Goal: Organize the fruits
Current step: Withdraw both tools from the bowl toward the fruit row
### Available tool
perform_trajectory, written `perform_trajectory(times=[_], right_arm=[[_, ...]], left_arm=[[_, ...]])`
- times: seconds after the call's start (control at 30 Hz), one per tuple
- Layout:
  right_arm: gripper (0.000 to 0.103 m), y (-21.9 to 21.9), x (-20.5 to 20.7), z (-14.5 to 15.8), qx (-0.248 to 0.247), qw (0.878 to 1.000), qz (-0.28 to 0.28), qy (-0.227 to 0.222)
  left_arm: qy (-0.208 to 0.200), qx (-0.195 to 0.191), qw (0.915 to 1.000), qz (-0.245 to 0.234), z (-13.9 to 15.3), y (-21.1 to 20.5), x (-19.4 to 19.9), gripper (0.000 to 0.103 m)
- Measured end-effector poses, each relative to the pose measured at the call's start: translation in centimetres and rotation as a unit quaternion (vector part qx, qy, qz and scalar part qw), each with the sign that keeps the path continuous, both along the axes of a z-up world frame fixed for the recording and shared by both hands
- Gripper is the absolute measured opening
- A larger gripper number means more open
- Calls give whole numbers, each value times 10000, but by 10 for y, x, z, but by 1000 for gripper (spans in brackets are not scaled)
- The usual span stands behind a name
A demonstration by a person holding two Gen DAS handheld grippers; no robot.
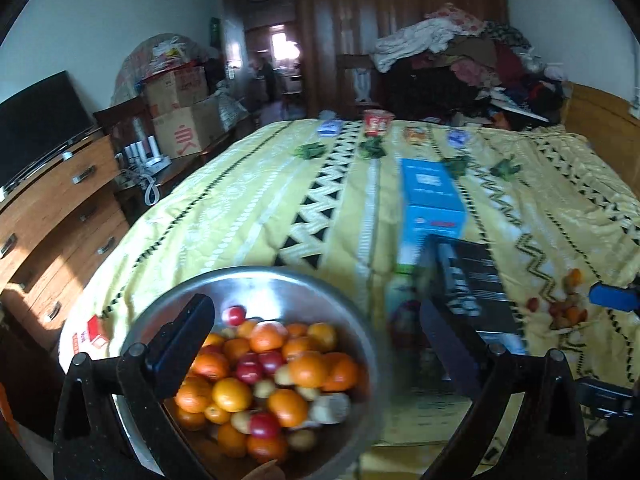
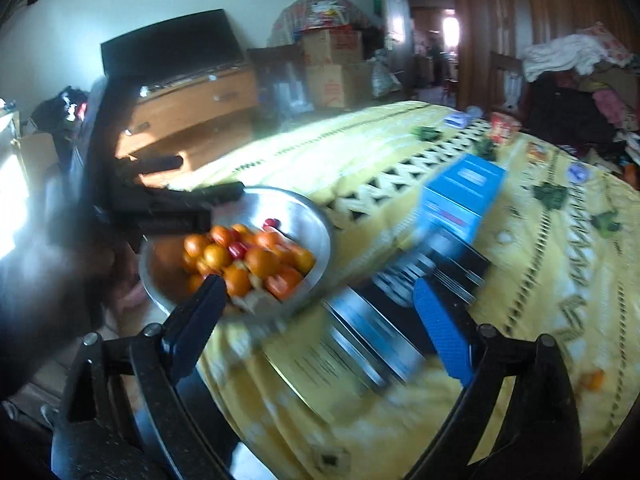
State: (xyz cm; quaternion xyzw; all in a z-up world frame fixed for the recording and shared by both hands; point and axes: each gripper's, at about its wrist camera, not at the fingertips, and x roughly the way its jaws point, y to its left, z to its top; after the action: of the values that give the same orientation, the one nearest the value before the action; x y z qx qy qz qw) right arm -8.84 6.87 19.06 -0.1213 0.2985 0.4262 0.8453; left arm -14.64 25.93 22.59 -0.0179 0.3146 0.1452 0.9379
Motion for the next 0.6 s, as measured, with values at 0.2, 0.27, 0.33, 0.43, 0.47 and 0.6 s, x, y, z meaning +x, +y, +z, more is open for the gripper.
perform_trajectory(times=[0.2,0.27,0.33,0.43,0.47,0.6], right_arm=[[94,-113,31,-63,-325,9888,-1245,754],[87,-150,41,-83,-303,9792,-1707,1058],[68,-184,47,-97,-263,9689,-2055,1352],[63,-210,52,-102,-181,9623,-2245,1525],[63,-218,55,-104,-154,9612,-2277,1551],[64,-242,64,-109,64,9567,-2385,1666]], left_arm=[[197,-391,9865,-1580,-5,-123,57,103],[373,-664,9761,-2034,-17,-161,78,103],[564,-935,9637,-2436,-36,-197,99,103],[884,-1603,9432,-2771,-73,-237,131,101],[992,-1697,9395,-2806,-86,-249,140,96],[1517,-1489,9207,-3272,-131,-295,169,62]])
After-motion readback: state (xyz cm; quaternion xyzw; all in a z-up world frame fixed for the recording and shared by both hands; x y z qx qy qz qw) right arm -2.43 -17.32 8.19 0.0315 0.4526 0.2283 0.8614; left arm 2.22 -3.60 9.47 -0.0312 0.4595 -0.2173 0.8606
